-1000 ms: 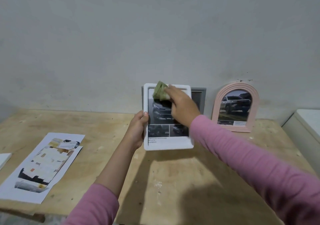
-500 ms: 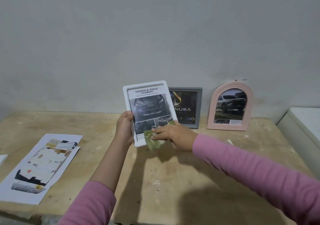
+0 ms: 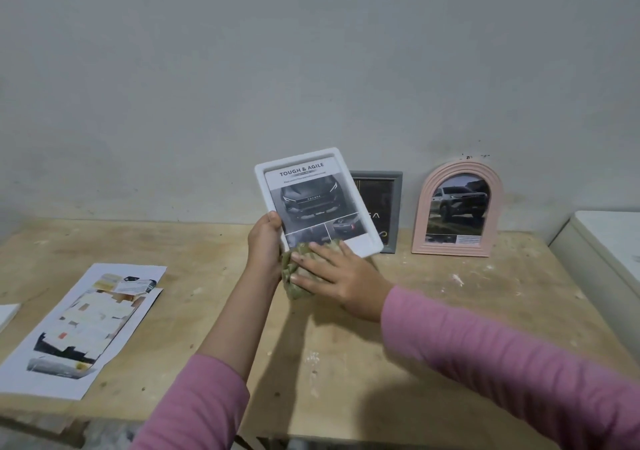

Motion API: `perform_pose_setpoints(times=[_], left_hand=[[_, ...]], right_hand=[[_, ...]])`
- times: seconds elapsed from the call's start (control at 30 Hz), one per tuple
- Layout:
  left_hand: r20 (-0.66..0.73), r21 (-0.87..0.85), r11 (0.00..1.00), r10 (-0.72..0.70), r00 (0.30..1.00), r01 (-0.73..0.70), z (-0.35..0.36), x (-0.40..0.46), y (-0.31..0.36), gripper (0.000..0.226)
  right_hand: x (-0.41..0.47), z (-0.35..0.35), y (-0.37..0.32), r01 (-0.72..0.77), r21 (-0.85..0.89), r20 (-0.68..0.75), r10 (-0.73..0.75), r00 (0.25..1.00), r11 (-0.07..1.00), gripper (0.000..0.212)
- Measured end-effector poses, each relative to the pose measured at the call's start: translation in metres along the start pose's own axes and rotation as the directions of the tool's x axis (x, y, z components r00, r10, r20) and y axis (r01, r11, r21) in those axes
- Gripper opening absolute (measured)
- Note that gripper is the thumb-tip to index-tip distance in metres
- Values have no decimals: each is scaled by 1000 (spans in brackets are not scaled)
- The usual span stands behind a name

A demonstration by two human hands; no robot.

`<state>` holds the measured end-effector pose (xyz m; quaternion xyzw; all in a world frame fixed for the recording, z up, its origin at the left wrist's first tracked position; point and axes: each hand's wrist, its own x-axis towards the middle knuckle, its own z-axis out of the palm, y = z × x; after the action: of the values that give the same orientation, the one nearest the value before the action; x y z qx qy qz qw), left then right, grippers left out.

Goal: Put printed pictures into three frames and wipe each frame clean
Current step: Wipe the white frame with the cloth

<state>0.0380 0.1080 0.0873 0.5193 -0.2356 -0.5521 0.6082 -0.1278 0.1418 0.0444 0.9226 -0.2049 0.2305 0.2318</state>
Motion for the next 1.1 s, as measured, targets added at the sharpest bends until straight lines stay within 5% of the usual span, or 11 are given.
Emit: perform_pose_setpoints(times=[0.27,0.4,0.5,0.63,0.8,0.93,1.1], left_hand=[[-38,31,999,-10,999,11,-25,1,17,34],[-73,103,995,0,997,7,-34,-3,17,26],[-2,384,921,70,998,-64,-31,-13,8,26],[195,573,804,56,979,-159,-14,-27,-13,23],[290,429,891,19,957,-148,-8,-30,-21,27],[294,452,871,59,954,-193,-15,-33,-16,35],[206,413,880,161,965,-235,-18,-26,-10,30]], right_hand=[[-66,-9,61,-3,-88,179,19,984,996,68],[-68,-21,89,-443,25,159,434,887,896,76],[-32,-26,87,-631,213,-33,651,759,746,72],[27,-21,65,-470,287,-153,524,838,835,71],[33,3,68,-233,87,-27,236,971,969,54],[26,5,74,-225,119,-32,230,973,967,61],[20,7,83,-433,131,-37,441,897,892,86]])
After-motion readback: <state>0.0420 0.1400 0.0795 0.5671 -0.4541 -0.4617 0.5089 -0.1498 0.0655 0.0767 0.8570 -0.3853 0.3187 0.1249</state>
